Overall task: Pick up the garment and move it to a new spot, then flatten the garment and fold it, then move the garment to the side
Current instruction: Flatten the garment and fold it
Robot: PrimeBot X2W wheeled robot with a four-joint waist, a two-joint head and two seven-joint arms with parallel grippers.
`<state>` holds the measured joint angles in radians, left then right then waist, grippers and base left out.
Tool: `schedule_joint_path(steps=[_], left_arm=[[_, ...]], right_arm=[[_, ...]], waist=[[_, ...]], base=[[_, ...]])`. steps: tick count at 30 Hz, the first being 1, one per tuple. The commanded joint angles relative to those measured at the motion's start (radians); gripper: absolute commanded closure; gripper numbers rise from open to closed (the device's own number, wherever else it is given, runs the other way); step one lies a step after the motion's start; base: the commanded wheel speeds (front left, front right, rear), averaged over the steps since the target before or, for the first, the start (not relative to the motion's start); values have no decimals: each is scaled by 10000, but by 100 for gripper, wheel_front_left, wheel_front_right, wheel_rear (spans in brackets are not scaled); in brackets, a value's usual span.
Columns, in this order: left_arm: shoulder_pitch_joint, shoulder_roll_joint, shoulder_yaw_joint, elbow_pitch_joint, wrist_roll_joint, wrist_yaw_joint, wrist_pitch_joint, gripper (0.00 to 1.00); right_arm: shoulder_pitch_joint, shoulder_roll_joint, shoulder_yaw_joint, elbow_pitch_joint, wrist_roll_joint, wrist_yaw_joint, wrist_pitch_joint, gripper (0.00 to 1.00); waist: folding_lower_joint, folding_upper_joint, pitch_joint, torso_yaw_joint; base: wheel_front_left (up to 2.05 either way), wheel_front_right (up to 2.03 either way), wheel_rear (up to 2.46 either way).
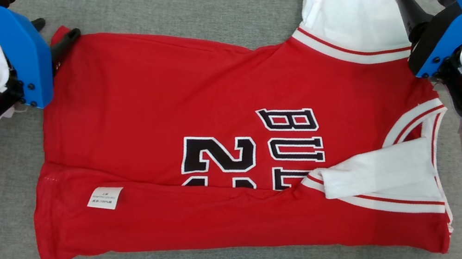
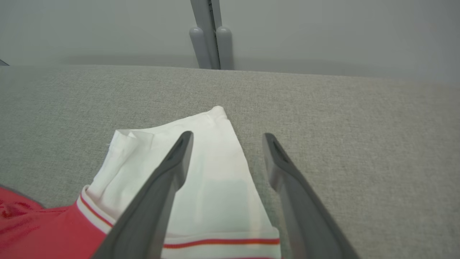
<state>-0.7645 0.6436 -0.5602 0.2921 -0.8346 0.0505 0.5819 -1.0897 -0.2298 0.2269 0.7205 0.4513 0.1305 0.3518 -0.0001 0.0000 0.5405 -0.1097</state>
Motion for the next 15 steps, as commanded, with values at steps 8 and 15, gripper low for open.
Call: schedule_joint_path(steps=[8, 15], left_arm=[[276, -791, -616, 97, 220, 1, -262, 100], [0, -1650, -977, 329, 264, -419, -775, 100]], right_arm=[[-988, -180, -409, 1017, -908, 5, 697, 0], [-1710, -166, -958, 2136, -1989, 3, 1259, 0]], waist=[[1, 0, 400, 683], [1, 0, 696, 1386]], base=[[0, 0, 0], [0, 0, 0]])
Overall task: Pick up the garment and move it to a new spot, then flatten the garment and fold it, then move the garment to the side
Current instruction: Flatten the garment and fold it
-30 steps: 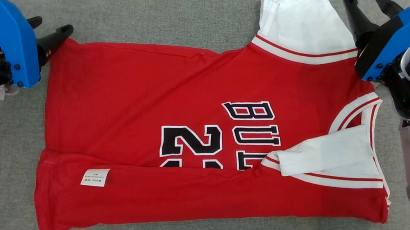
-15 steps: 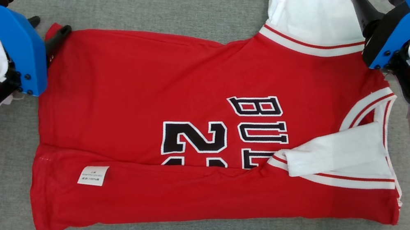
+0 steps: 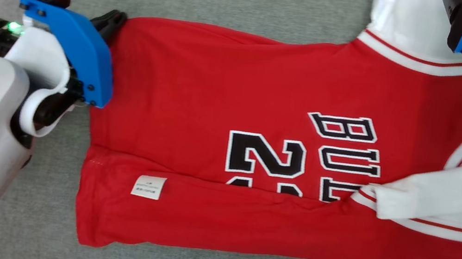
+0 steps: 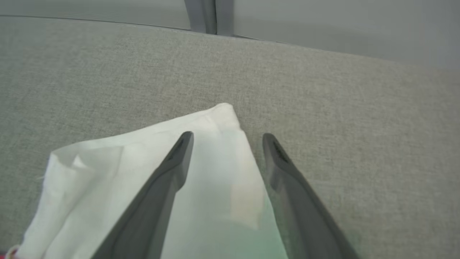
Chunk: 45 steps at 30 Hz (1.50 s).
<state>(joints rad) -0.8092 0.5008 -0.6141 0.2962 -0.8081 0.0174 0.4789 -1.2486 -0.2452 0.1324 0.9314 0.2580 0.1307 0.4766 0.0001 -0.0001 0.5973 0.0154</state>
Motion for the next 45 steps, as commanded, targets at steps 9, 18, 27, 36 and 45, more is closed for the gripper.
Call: schedule_joint_path(steps=[9, 18, 27, 36, 45], left_arm=[[119, -733, -519, 775, 93, -431, -510, 100], [47, -846, -73, 1244, 450, -196, -2174, 100], [1027, -863, 233, 1391, 406, 99, -3623, 100], [2149, -833, 184, 971, 615, -150, -5218, 100], [3006, -865, 30, 1338, 855, -20, -6247, 100]], right_arm=[[-140, 50, -210, 626, -812, 3, 532, 100], [179, 145, -604, 72, -663, 1, -1029, 100], [1832, -62, -131, -1358, 920, 1, -2167, 100], [4441, -645, 35, -3636, 2529, 3, -2156, 100], [6953, -796, -535, -5557, 3012, 3, -1604, 100]], waist=[[-1, 1, 181, 503], [-1, 1, -167, 301], [-1, 1, -1127, -52], [-1, 1, -2073, -198], [-1, 1, -2799, -263]], base=[[0, 0, 0], [0, 0, 0], [0, 0, 0], [0, 0, 0], [0, 0, 0]])
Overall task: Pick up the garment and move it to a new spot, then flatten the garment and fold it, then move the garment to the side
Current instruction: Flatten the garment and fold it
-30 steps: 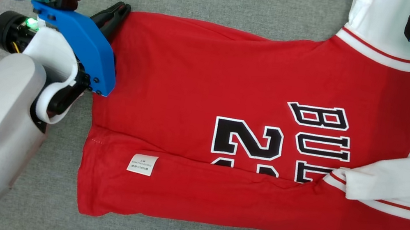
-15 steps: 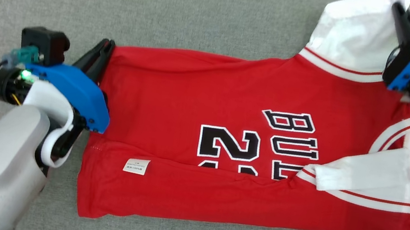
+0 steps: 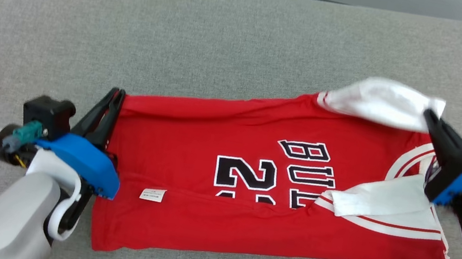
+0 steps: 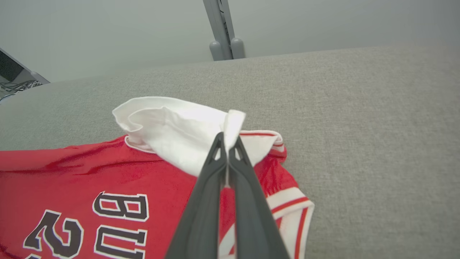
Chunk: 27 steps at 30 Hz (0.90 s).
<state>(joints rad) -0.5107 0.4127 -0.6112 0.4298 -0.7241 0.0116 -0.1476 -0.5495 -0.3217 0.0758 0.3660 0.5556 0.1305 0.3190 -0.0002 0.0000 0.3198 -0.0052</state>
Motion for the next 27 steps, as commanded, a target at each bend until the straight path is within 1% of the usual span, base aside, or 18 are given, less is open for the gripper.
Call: schedule_joint_path(steps=[1, 7, 14, 19, 23, 24, 25, 26, 27], left_arm=[[134, 6, -13, 48, 38, 48, -98, 100], [718, -140, 21, 160, 194, 287, -770, 100], [1319, -326, 66, 204, 194, 409, -1031, 100], [1460, -432, 42, 365, 298, 443, -1107, 100], [1600, -485, 53, 496, 311, 466, -1124, 100], [1631, -497, 66, 537, 304, 477, -1127, 96], [1663, -514, 72, 568, 295, 470, -1122, 75], [1720, -533, 81, 601, 269, 468, -1130, 59], [1792, -555, 82, 630, 240, 472, -1134, 5]], right_arm=[[276, 21, -89, -152, 76, 5, 56, 100], [2078, 332, -788, -1603, -60, 5, 415, 100], [3549, 1108, -1547, -2830, -339, 5, 871, 100], [4280, 1595, -1971, -3402, -546, 5, 1282, 100], [4741, 1860, -2190, -3718, -739, 5, 1549, 100], [4821, 1920, -2229, -3742, -789, 5, 1626, 100], [4927, 1985, -2245, -3722, -809, 5, 1730, 100], [5018, 2026, -2255, -3711, -871, 5, 1824, 98], [5073, 2060, -2314, -3723, -920, 5, 1869, 16]], waist=[[2, 0, -93, -62], [2, 0, -456, -89], [2, 0, -752, -96], [2, 0, -894, -104], [2, 0, -993, -151], [2, 0, -1018, -166], [2, 0, -1046, -175], [2, 0, -1084, -184], [2, 0, -1118, -188]], base=[[0, 0, 0], [0, 0, 0], [0, 0, 0], [0, 0, 0], [0, 0, 0], [0, 0, 0], [0, 0, 0], [0, 0, 0], [0, 0, 0]])
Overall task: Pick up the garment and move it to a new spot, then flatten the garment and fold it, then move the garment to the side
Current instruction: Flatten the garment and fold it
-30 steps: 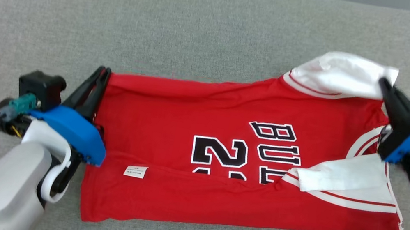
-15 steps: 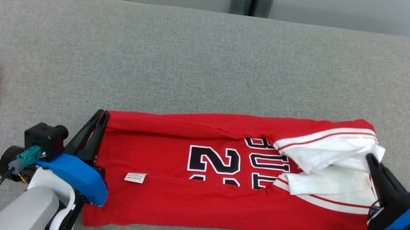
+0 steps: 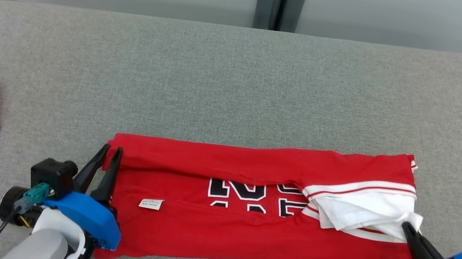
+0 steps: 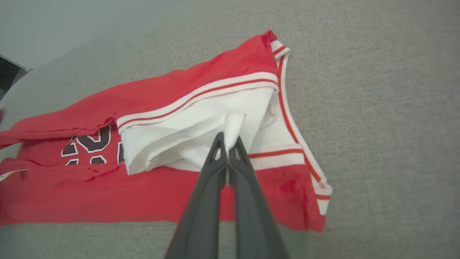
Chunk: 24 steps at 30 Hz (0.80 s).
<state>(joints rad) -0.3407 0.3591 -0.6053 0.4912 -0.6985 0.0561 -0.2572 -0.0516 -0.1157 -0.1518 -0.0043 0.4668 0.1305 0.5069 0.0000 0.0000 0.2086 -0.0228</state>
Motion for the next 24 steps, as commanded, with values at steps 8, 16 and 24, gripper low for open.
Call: schedule_joint_path(steps=[8, 16, 24], left_arm=[[661, -278, 677, -418, -156, 213, -85, 0], [1482, -583, 2316, -2347, 1458, 442, -87, 0], [2190, -966, 3425, -2678, 2788, 279, -88, 0]], right_arm=[[506, 284, -555, -176, -426, 5, 224, 0], [220, 523, -955, -420, -1082, 5, -784, 0], [-705, 632, -1220, 1282, -2330, 5, -1269, 0]], waist=[[0, 0, -395, 142], [0, 0, -736, 374], [0, 0, -1033, 357]], base=[[0, 0, 0], [0, 0, 0], [0, 0, 0]])
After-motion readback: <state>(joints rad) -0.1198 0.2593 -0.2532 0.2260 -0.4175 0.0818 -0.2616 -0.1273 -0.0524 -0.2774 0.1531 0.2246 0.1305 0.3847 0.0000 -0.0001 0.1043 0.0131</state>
